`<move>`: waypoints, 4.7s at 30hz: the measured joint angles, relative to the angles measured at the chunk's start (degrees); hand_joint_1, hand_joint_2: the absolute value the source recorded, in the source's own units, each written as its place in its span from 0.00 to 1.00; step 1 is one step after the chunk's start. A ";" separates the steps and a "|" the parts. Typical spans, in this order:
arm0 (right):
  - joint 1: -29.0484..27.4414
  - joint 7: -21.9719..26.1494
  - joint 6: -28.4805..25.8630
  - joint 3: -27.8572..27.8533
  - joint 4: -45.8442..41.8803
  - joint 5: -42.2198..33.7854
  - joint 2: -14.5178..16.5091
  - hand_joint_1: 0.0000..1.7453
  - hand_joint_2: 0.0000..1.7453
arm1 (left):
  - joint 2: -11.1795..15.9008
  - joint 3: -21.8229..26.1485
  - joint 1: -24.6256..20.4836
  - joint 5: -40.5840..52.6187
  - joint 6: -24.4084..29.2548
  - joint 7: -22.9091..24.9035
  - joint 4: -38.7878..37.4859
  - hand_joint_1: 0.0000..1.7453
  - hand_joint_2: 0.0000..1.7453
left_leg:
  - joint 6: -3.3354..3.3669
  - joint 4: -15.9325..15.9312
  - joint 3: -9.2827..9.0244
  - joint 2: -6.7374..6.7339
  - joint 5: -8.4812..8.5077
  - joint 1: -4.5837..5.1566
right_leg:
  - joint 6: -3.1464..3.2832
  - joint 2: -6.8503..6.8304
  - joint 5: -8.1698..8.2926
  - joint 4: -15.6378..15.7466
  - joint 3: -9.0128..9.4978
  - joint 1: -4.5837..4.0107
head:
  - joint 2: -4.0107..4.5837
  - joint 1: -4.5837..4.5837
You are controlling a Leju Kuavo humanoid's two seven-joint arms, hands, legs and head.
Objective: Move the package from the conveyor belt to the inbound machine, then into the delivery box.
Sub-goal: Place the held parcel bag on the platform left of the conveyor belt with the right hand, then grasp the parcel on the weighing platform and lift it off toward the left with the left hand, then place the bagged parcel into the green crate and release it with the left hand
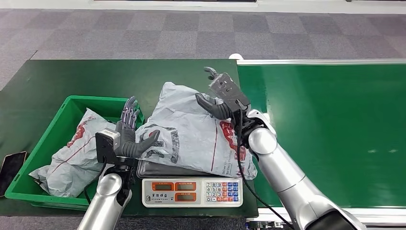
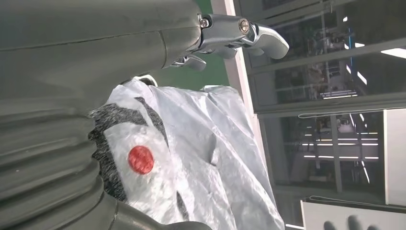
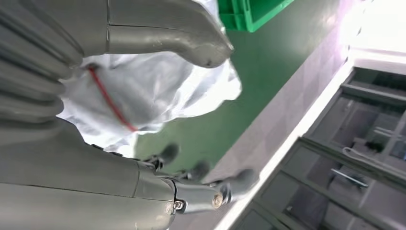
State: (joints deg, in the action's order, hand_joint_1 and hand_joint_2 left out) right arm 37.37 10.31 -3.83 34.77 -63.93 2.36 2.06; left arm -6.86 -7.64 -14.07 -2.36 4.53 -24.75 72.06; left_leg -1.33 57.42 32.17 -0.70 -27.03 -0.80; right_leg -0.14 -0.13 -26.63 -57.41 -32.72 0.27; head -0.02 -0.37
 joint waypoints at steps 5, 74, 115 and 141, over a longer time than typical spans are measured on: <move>-2.37 1.59 1.36 -2.18 0.12 -3.63 -1.15 0.00 0.00 | 0.22 -0.08 0.00 0.22 -0.09 0.08 0.00 0.00 1.00 | 0.00 0.00 0.00 -0.01 0.00 0.01 | 0.00 0.01 0.00 0.00 -0.01 0.01 | 0.00 -0.01; -7.46 6.12 9.79 -17.14 2.70 -11.53 -1.74 0.00 1.00 | 2.22 -42.27 -41.57 40.13 -36.37 -7.60 -41.14 1.00 1.00 | 0.05 0.07 0.28 0.10 0.40 0.09 | -0.01 -0.15 0.42 -0.03 -0.24 0.07 | 0.00 0.01; -22.48 7.32 8.86 -28.85 -12.22 -10.78 -6.54 0.00 1.00 | 23.23 -32.86 -32.63 55.37 -13.21 9.31 0.81 1.00 1.00 | 0.05 0.02 0.44 0.08 0.41 0.09 | 0.00 -0.15 0.39 -0.07 -0.41 0.06 | 0.00 0.01; -38.37 6.87 7.92 -40.41 -25.61 -8.44 -5.48 0.00 1.00 | 33.95 20.93 12.67 52.80 1.20 21.60 21.38 1.00 1.00 | -0.12 -0.17 0.42 -0.16 0.22 0.08 | 0.24 0.10 0.13 -0.11 -0.56 0.06 | 0.00 -0.01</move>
State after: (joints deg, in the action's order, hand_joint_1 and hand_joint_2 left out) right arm -1.00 17.17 4.09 -5.64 -89.54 -6.08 -3.43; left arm 27.09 13.29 -1.40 50.44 5.73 -3.15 93.44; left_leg -1.45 57.25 32.59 -0.86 -26.81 -0.72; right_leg 0.11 -0.04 -26.50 -57.52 -33.28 0.33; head -0.02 -0.37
